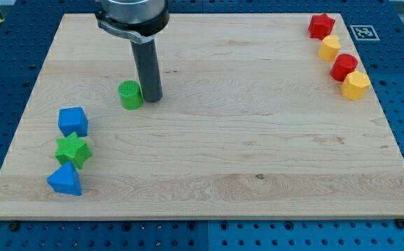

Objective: Move the green circle to the top of the blue cube

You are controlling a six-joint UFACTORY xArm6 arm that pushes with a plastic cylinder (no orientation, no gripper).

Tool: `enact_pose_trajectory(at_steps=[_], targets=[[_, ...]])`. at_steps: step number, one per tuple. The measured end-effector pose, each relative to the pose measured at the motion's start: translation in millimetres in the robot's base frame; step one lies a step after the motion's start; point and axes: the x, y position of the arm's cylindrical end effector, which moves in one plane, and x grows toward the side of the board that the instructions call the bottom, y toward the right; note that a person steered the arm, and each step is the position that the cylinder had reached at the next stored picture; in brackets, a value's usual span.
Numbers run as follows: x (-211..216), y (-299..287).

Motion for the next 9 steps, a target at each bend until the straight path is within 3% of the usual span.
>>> enact_pose_trajectory(at_steps=[4,9], targets=[[6,-58],[43,-65]])
